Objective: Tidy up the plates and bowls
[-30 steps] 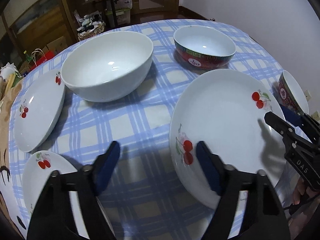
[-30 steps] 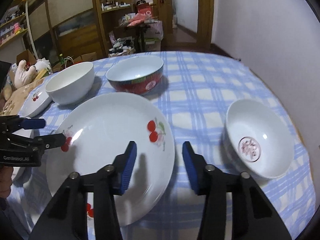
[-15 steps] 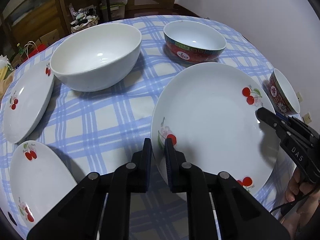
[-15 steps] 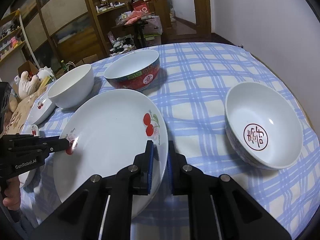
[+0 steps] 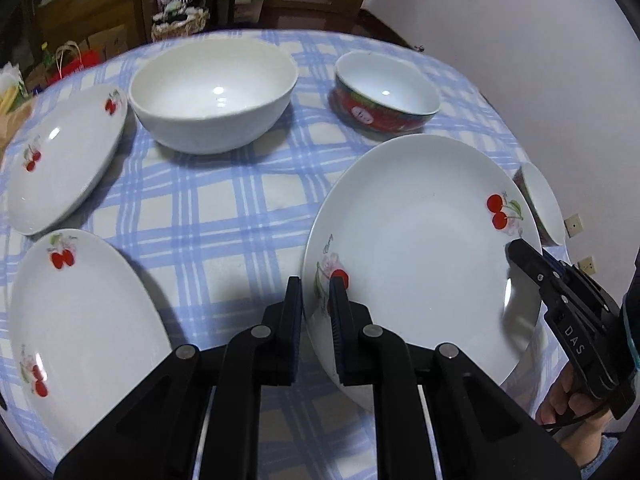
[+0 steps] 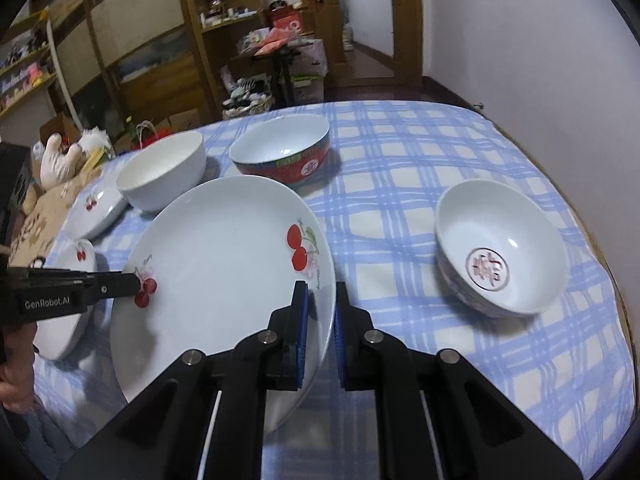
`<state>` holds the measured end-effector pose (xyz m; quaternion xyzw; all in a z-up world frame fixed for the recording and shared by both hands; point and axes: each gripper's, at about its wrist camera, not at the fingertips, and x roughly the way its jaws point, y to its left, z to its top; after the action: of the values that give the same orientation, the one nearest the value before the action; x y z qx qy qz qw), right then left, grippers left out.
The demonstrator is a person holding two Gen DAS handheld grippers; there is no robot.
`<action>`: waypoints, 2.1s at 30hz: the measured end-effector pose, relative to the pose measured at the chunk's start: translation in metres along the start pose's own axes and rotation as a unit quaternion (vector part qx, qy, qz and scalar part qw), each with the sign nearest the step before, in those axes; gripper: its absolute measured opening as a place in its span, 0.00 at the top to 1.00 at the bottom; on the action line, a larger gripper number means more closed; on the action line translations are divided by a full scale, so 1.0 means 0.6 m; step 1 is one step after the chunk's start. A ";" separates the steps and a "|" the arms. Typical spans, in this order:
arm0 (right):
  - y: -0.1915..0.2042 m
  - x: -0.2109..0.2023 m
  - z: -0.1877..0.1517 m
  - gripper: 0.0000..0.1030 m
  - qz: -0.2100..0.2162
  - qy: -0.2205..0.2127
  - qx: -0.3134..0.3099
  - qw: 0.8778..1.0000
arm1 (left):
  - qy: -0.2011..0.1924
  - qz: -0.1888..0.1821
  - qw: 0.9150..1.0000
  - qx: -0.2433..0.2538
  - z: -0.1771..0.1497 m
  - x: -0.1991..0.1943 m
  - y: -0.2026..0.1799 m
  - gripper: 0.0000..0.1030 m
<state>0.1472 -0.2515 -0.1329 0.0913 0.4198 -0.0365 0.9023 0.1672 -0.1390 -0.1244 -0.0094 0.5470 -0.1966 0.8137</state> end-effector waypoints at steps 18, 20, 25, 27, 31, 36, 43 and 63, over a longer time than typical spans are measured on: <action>-0.028 -0.123 -0.055 0.88 -0.028 -0.001 0.048 0.998 | -0.025 -0.021 0.999 0.034 -0.076 -0.089 -0.067 0.87; -0.031 -0.130 -0.061 0.88 -0.033 0.001 0.050 0.998 | -0.023 -0.019 0.999 0.036 -0.081 -0.087 -0.074 0.87; -0.041 -0.143 -0.074 0.88 -0.048 0.002 0.049 0.998 | -0.019 -0.017 0.999 0.034 -0.096 -0.084 -0.092 0.87; -0.047 -0.143 -0.077 0.88 -0.049 0.007 0.058 0.997 | -0.016 -0.016 0.999 0.044 -0.101 -0.082 -0.099 0.87; -0.057 -0.130 -0.082 0.87 -0.045 0.020 0.072 0.996 | -0.016 -0.010 0.998 0.051 -0.104 -0.077 -0.104 0.87; -0.060 -0.107 -0.083 0.87 -0.044 0.042 0.079 0.995 | -0.007 -0.003 0.999 0.054 -0.100 -0.058 -0.101 0.87; -0.047 -0.081 -0.077 0.87 -0.065 0.053 0.068 0.994 | 0.037 -0.018 0.998 0.051 -0.091 -0.020 -0.079 0.87; -0.072 -0.034 -0.094 0.87 -0.046 0.111 0.105 0.987 | 0.061 0.000 0.997 0.055 -0.089 0.013 -0.076 0.87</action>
<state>0.0855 -0.2832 -0.1584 0.1695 0.5147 -0.1114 0.8330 0.1077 -0.1728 -0.1422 0.0469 0.5838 -0.2269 0.7781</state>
